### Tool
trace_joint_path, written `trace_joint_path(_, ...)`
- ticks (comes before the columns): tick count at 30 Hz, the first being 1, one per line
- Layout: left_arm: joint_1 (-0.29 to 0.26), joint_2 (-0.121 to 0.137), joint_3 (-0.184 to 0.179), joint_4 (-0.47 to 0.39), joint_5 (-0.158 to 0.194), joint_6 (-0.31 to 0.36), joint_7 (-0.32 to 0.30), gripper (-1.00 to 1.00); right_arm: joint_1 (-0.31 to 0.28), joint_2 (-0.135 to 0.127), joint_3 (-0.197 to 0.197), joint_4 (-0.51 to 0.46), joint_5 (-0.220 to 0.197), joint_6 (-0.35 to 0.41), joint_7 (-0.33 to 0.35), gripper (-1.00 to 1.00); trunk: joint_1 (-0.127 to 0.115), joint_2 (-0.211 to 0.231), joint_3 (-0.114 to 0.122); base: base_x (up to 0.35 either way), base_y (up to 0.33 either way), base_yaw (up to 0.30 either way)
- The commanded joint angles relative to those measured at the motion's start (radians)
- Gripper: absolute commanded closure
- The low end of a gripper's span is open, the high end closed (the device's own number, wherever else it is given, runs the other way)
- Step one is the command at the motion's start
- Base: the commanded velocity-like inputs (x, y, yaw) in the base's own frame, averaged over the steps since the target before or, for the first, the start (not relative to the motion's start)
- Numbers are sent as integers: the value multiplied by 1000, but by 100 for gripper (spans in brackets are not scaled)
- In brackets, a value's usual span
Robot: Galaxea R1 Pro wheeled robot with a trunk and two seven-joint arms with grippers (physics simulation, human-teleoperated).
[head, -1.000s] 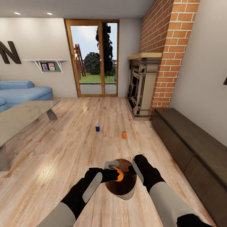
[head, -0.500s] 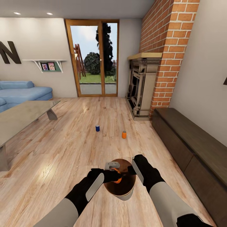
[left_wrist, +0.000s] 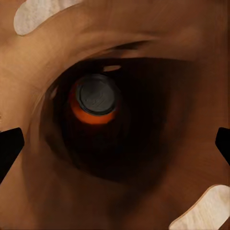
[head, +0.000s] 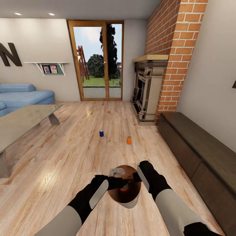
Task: Put the three can of soda from the living room inside the tash can in the kitchen.
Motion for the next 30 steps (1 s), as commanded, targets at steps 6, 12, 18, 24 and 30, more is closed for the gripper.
trace_joint_path(6, 0, 4, 0, -7, 1, 5, -4, -100, 0, 0, 0, 0, -8, -2, 2, 100, 0, 0, 0, 0, 0, 0)
trace_joint_path(12, 2, 9, -1, -38, 2, 17, -7, -100, 0, 0, -7, 1, -6, -3, 2, 100, 0, 0, 0, 0, 0, 0)
trace_joint_path(18, 4, 14, 1, -84, 8, 62, -9, -100, 0, -11, -11, 0, -6, -4, 1, 100, 0, 0, 0, 0, 0, 0)
trace_joint_path(24, 4, 16, 8, -126, 13, 96, -10, -100, -2, -52, -13, 0, -5, -4, 2, 100, 0, 0, 0, 0, 0, 0)
trace_joint_path(30, 3, 24, 12, -148, 14, 119, -9, -100, -4, -82, -15, -1, -5, -3, 3, 100, 0, 0, 0, 0, 0, 0)
